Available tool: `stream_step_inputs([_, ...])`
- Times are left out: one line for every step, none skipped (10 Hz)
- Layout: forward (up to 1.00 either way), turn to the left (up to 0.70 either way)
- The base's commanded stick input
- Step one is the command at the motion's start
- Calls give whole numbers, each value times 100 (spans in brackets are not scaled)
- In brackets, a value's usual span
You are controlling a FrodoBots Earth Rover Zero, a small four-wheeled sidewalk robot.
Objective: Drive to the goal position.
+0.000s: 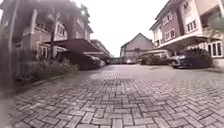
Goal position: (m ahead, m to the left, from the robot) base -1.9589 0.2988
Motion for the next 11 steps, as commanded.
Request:
stream_step_inputs([69, 3])
stream_step_inputs([69, 3])
stream_step_inputs([69, 3])
stream_step_inputs([69, 3])
stream_step_inputs([69, 3])
stream_step_inputs([69, 3])
stream_step_inputs([69, 3])
stream_step_inputs([69, 3])
stream_step_inputs([69, 3])
stream_step_inputs([69, 3])
stream_step_inputs([69, 3])
